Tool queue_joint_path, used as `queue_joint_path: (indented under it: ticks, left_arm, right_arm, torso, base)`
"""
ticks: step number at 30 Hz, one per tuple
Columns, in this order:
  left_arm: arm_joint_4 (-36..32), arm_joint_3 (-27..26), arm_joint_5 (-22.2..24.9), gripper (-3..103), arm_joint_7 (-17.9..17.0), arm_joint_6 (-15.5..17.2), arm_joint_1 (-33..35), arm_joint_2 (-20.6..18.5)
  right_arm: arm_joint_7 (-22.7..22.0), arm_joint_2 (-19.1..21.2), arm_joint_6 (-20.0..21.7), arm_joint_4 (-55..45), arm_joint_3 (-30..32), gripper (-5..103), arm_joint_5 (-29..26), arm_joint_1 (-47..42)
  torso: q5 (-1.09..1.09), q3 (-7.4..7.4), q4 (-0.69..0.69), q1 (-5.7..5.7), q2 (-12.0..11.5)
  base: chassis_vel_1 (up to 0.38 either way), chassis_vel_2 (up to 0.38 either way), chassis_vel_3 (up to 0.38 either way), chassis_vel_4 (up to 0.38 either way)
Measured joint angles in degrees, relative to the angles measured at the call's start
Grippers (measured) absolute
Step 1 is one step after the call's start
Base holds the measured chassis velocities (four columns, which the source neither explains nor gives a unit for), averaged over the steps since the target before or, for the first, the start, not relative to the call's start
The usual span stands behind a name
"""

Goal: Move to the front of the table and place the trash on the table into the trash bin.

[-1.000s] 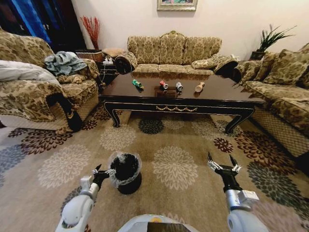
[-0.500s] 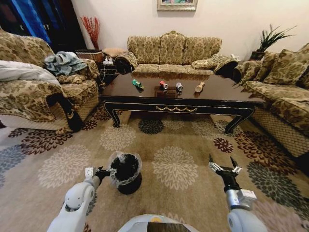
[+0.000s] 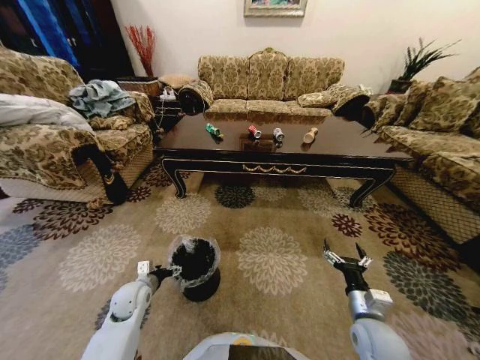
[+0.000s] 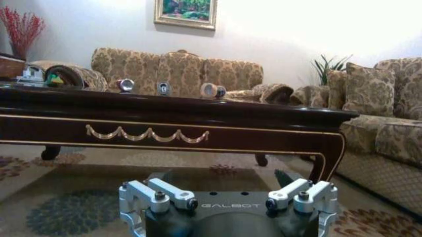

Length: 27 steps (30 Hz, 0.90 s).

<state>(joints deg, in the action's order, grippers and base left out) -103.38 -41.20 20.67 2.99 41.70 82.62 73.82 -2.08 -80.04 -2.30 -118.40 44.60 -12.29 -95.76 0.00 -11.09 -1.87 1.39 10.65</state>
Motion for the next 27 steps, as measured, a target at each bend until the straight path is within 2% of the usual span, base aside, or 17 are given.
queue_joint_path:
  ticks: [1, 4, 6, 7, 8, 10, 11, 12, 15, 16, 20, 21, 23, 27]
  left_arm:
    - [0.0, 0.0, 0.0, 91, 0.0, 0.0, 0.0, 0.0]
    - [0.75, 0.2, -0.45, 76, 0.49, -0.22, -0.19, 0.0]
    - [0.77, 0.22, -0.48, 76, 0.49, -0.22, -0.2, 0.0]
    - [0.75, 0.59, -0.67, 64, 0.5, -0.28, -0.36, 0.08]
    - [0.62, 0.8, -0.72, 59, 0.46, -0.3, -0.36, 0.13]
    - [0.47, 0.94, -0.73, 59, 0.41, -0.31, -0.36, 0.18]
    - [0.19, 1.15, -0.75, 48, 0.36, -0.36, -0.36, 0.22]
    - [0.19, 1.15, -0.75, 48, 0.36, -0.36, -0.36, 0.22]
    - [-0.16, 1.52, -0.77, 37, 0.2, -0.68, -0.38, 0.34]
    - [-0.16, 1.52, -0.77, 37, 0.2, -0.68, -0.38, 0.34]
    - [-0.27, 1.72, 0.66, 15, -1.52, -1.87, -0.29, 0.48]
    - [-0.27, 1.72, 0.66, 15, -1.52, -1.87, -0.29, 0.48]
    - [-0.76, 1.69, 1.71, 6, -2.47, -2.03, -0.32, 0.53]
    - [-1.97, 1.61, 2.17, 4, -2.87, -2.62, -0.29, 0.56]
  right_arm:
    - [0.0, 0.0, 0.0, 0.0, 0.0, 100, 0.0, 0.0]
    - [-0.03, 0.47, -0.04, 0.15, 0.31, 100, -0.84, 0.1]
    - [-0.04, 0.48, -0.05, 0.17, 0.32, 100, -0.87, 0.11]
    - [-0.06, 0.5, -0.41, 0.62, 0.34, 100, -1.03, 0.27]
    - [-0.06, 0.46, -0.8, 0.95, 0.34, 100, -1.05, 0.3]
    - [-0.06, 0.41, -1.16, 1.23, 0.34, 100, -1.08, 0.3]
    - [-0.06, 0.37, -1.7, 1.7, 0.34, 100, -1.19, 0.25]
    - [-0.06, 0.37, -1.7, 1.7, 0.34, 100, -1.19, 0.25]
    - [-0.11, 0.74, -2.3, 2.38, 0.55, 100, -1.74, -0.1]
    - [-0.11, 0.74, -2.3, 2.38, 0.55, 100, -1.74, -0.1]
    - [-0.21, 1.2, -2.48, 2.48, 1.0, 100, -2.47, 0.13]
    - [-0.21, 1.2, -2.48, 2.48, 1.0, 100, -2.47, 0.13]
    - [-0.28, 1.2, -2.45, 2.23, 1.2, 100, -2.8, 0.42]
    - [-0.4, 1.08, -2.23, 2.16, 1.25, 100, -2.84, 1.03]
  torso:
    - [0.0, 0.0, 0.0, 0.0, 0.0]
    - [0.0, -0.02, 0.0, 0.01, 0.02]
    - [0.0, -0.02, 0.0, 0.01, 0.02]
    - [0.0, -0.03, 0.0, 0.01, 0.03]
    - [0.0, -0.03, 0.0, 0.01, 0.04]
    - [0.0, -0.04, 0.0, 0.01, 0.04]
    - [0.0, -0.04, 0.0, 0.02, 0.05]
    - [0.0, -0.04, 0.0, 0.02, 0.05]
    - [0.0, -0.05, 0.0, 0.02, 0.07]
    - [0.0, -0.05, 0.0, 0.02, 0.07]
    - [0.0, -0.06, -0.01, 0.02, 0.08]
    - [0.0, -0.06, -0.01, 0.02, 0.08]
    - [-0.01, -0.07, -0.01, 0.03, 0.08]
    - [-0.01, -0.07, 0.0, 0.03, 0.09]
  base:
    - [0.0, 0.0, 0.0, 0.0]
    - [0.0, 0.0, 0.0, 0.0]
    - [0.0, 0.0, 0.0, 0.0]
    - [0.0, 0.0, 0.0, 0.0]
    - [0.0, 0.0, 0.0, 0.0]
    - [0.0, 0.0, 0.0, 0.0]
    - [0.0, 0.0, 0.0, 0.0]
    - [0.0, 0.0, 0.0, 0.0]
    - [0.0, 0.0, 0.0, 0.0]
    - [0.0, 0.0, 0.0, 0.0]
    - [0.0, 0.0, 0.0, 0.0]
    - [0.0, 0.0, 0.0, 0.0]
    - [0.0, 0.0, 0.0, 0.0]
    - [0.0, 0.0, 0.0, 0.0]
